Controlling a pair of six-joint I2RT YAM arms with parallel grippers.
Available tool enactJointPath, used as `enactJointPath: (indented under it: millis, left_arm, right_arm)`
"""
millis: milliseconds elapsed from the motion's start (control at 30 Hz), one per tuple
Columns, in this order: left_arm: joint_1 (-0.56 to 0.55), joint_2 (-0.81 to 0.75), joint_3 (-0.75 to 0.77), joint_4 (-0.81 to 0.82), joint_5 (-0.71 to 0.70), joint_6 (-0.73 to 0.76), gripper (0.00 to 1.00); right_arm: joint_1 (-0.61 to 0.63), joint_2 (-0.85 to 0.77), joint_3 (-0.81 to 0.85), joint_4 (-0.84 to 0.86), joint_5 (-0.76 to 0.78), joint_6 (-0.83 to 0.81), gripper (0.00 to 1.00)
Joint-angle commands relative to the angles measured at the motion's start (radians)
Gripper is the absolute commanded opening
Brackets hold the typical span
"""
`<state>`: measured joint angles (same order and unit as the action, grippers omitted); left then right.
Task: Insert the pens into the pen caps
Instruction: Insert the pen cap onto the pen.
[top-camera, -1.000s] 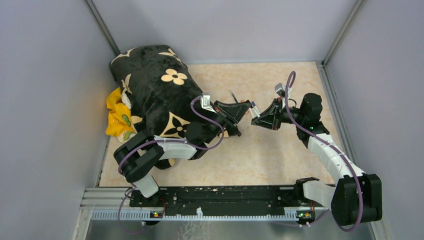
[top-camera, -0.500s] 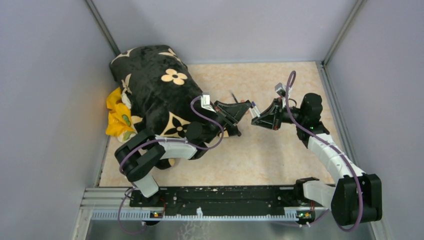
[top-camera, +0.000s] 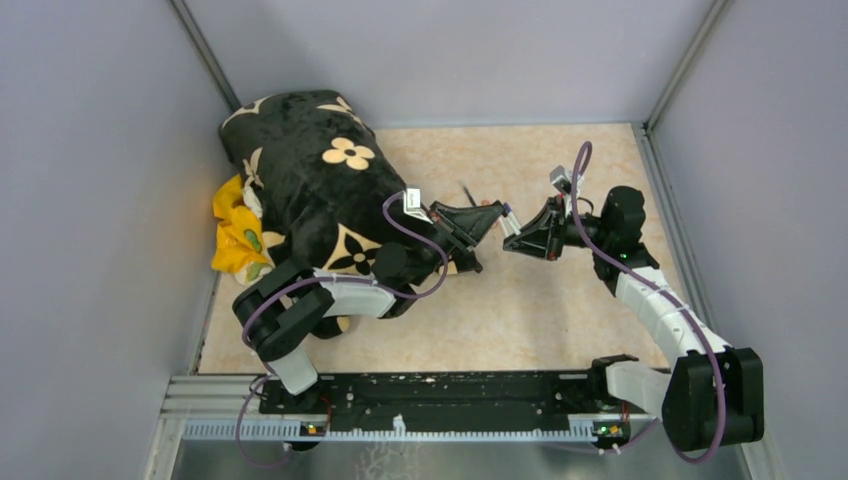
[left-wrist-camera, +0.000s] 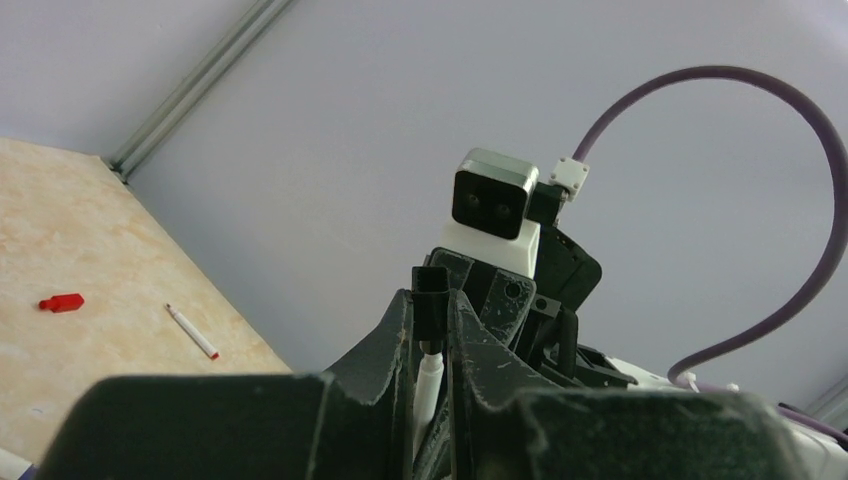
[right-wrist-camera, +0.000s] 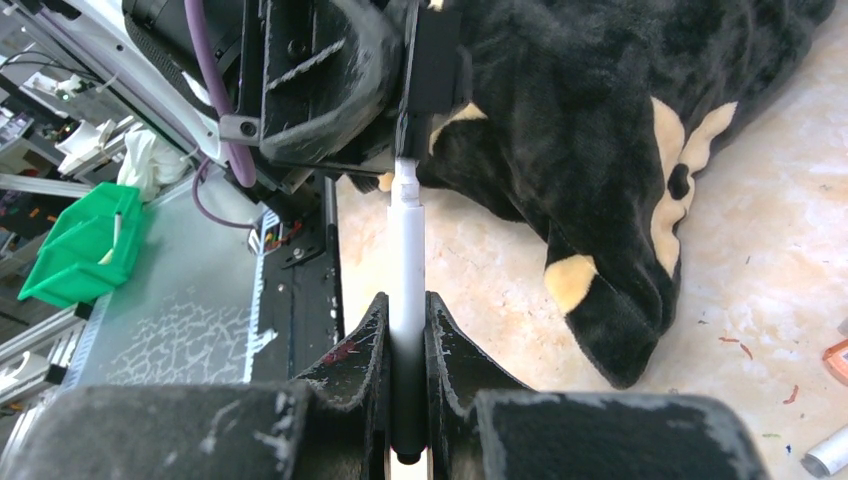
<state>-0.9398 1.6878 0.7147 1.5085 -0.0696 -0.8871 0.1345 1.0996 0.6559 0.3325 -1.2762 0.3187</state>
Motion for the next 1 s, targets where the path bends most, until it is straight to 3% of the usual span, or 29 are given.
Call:
enactJointPath:
  millis: [0,333,533,700,967]
  left_arm:
    - [-0.010,0.023,0.015,0.284,0.055,-0.010,0.00]
    - [-0.009,0.019,0.014,0.285,0.064,-0.023,0.00]
    - [-0.015,0.062,0.015,0.271,0.179,-0.018,0.00]
    - [-0.075,0.072,0.009,0.171,0.228,0.026,0.00]
    - [-0.159,0.096,-0.029,0.155,0.212,0.003,0.00]
  right_arm:
    - [0.000,-0.028,0.020,0.048,0.011,-0.008,0.00]
    - [-0.001,-0.031,0.031,0.013,0.032,-0.027,0.00]
    - [-0.001,-0.037,0.033,0.017,0.029,-0.022,0.00]
    - [-0.005,-0.037,0.033,0.027,0.045,-0.007,0.00]
    - [-0.037,-0.047,0.015,0.077,0.054,0.031,0.00]
